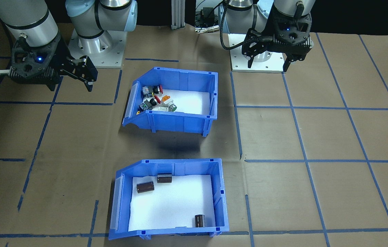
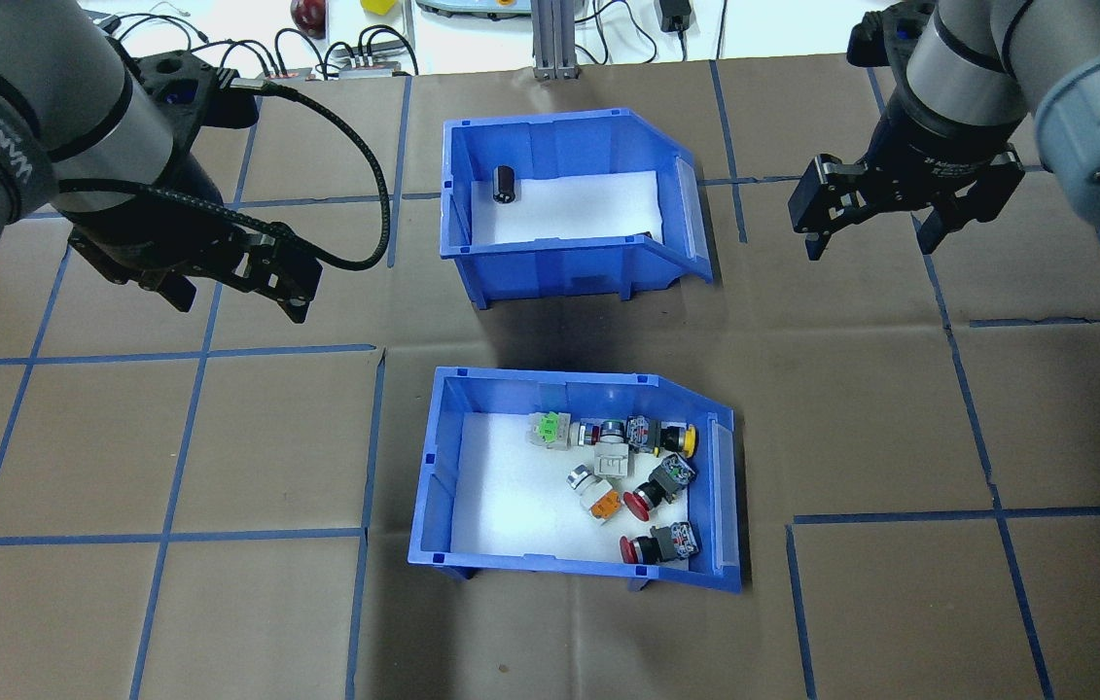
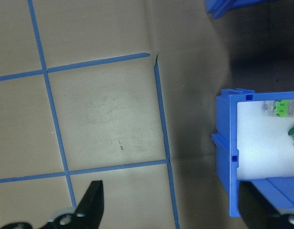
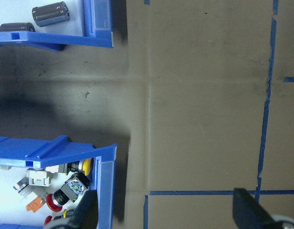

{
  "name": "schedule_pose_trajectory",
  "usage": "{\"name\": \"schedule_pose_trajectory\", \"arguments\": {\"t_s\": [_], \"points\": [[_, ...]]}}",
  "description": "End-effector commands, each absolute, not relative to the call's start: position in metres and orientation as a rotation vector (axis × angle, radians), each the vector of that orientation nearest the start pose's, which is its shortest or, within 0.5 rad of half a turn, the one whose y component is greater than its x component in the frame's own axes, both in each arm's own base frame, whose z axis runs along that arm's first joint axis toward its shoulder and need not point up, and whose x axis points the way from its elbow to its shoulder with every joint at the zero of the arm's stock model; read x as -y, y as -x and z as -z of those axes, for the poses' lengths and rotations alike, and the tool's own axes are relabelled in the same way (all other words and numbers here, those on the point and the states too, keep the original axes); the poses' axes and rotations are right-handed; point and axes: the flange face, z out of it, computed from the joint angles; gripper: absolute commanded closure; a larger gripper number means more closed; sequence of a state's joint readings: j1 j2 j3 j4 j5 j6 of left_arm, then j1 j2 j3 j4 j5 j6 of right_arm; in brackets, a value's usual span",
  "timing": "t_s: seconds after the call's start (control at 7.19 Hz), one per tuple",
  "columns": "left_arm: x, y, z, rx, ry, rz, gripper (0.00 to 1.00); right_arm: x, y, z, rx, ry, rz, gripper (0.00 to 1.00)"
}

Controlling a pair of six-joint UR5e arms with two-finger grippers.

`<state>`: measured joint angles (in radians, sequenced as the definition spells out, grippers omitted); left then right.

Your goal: Place button box in front

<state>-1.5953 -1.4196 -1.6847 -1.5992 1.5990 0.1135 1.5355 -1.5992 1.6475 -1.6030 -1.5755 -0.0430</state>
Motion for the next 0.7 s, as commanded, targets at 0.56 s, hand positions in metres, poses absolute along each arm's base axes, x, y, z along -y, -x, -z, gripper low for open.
{"name": "schedule_pose_trajectory", "arguments": {"t_s": [0.56], "points": [[0.417, 0.141, -0.510, -3.086, 0.443, 0.078, 0.01, 0.490, -0.116, -0.467, -3.145, 0.053, -0.022, 0.00]]}}
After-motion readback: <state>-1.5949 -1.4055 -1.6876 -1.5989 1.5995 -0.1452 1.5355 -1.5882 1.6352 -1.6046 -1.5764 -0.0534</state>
